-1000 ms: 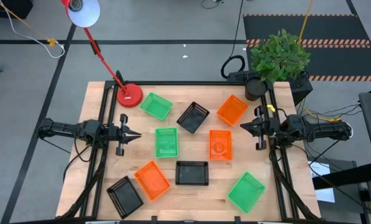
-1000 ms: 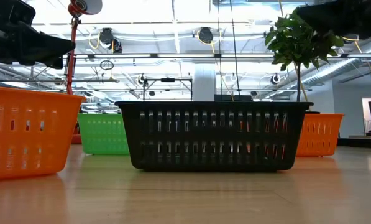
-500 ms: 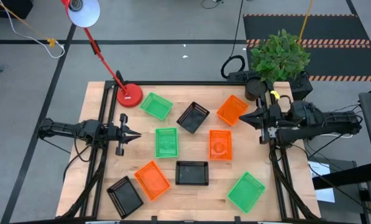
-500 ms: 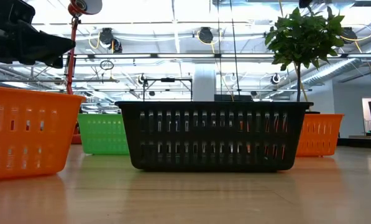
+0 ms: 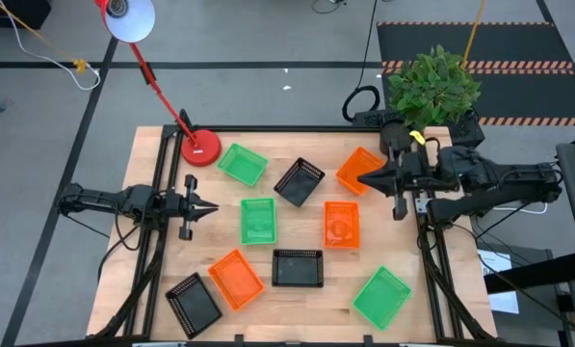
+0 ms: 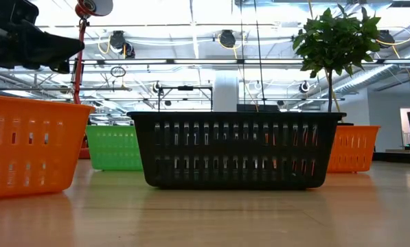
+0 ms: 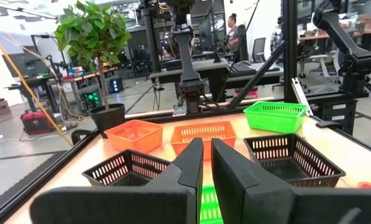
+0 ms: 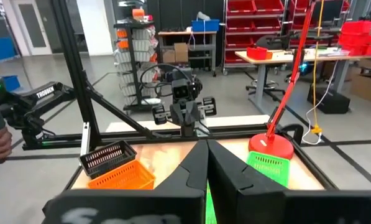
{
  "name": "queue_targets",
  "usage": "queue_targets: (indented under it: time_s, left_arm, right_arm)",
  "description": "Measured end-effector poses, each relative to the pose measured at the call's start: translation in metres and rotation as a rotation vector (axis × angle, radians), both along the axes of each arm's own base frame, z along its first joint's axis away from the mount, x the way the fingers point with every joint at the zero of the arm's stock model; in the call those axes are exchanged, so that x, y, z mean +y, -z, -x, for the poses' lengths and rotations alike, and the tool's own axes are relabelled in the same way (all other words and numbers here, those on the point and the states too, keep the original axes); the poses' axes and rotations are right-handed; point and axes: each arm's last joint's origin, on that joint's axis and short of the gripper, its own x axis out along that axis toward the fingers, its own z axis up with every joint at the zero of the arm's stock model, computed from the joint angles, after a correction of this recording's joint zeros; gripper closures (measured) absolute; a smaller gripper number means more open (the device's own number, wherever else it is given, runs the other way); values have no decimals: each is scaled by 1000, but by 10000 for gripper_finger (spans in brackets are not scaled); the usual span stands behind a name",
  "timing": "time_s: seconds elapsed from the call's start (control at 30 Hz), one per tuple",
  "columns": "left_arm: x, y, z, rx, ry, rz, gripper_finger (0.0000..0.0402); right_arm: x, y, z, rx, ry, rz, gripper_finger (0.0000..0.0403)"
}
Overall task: Stack baskets by color
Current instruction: Stack the top orange bin on top of the middle orange bin
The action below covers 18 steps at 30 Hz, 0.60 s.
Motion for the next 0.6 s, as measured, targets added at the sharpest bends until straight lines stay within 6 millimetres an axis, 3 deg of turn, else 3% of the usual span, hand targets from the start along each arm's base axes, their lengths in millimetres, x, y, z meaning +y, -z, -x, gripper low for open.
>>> queue_targets:
  time_s: [0.33, 0.6]
  left_arm:
    - [0, -11, 2, -53, 17, 163, 367]
    - [2, -57, 8, -56, -1, 164, 396]
  right_arm:
    - [1, 6, -11, 39, 5, -47, 403]
    - [1, 5, -11, 33, 4, -48, 403]
